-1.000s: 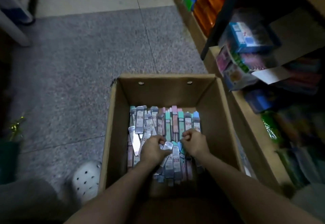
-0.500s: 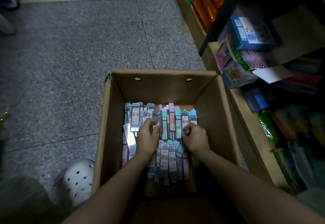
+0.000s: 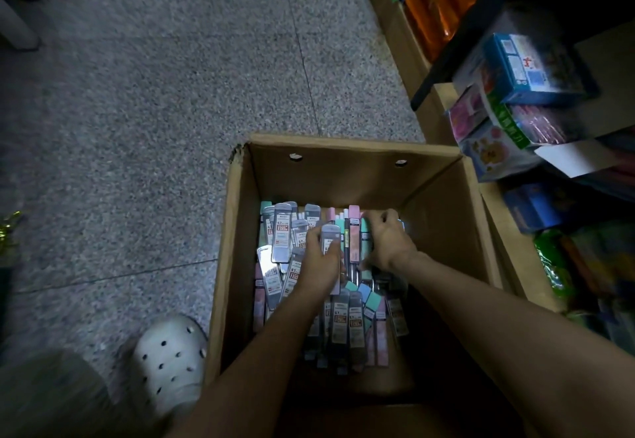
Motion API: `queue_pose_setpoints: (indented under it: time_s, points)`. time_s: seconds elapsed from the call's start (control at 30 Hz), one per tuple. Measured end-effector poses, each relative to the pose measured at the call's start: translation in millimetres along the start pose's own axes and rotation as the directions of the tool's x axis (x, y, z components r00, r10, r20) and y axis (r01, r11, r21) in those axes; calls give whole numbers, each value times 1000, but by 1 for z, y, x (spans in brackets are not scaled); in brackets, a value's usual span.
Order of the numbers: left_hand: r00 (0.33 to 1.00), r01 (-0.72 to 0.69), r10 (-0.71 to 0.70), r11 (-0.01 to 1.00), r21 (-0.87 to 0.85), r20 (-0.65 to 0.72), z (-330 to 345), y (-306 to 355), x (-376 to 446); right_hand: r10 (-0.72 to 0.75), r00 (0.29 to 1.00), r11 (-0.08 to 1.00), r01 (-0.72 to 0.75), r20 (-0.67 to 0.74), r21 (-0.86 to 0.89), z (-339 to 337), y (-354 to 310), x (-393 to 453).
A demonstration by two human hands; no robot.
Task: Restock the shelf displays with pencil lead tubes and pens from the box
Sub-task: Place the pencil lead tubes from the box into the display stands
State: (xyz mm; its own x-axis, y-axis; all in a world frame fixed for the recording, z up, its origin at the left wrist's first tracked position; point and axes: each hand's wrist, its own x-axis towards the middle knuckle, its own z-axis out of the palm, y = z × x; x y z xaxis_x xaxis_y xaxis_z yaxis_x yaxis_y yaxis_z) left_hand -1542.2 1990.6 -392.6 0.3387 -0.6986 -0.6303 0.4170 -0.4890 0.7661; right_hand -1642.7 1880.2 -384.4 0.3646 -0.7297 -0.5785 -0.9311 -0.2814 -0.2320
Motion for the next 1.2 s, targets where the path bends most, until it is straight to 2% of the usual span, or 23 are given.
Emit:
queue_pose_setpoints:
  time_s: [0.2, 0.33, 0.4, 0.53, 0.67, 0.87, 1.03, 1.2]
  points:
    - [988, -151, 150, 988, 27, 34, -2, 0, -10, -159, 966, 950, 206, -204, 235, 9, -1, -26]
    - [973, -231, 226, 968, 99, 53, 4, 23, -25, -61, 945, 869, 209, -322, 448, -20, 1, -56]
    - [959, -278, 269, 953, 123, 83, 12, 41, -38, -21, 930, 843, 215, -367, 494, -47, 3, -75]
    - [908, -409, 382, 897, 166, 171, 39, 88, -73, -82, 895, 868, 280, -438, 410, -123, 6, -130]
    - [840, -501, 462, 862, 79, 284, 82, 140, -123, -132, 824, 919, 309, -551, 243, -196, 20, -203]
    - [668, -620, 586, 779, -91, 459, 165, 189, -201, -14, 676, 905, 322, -737, 278, -263, 61, -312]
    - [600, -638, 586, 761, -117, 545, 217, 207, -249, 112, 583, 907, 271, -804, 323, -274, 105, -382]
    - [595, -571, 485, 817, -88, 641, 256, 214, -279, 235, 464, 916, 188, -854, 354, -292, 158, -432]
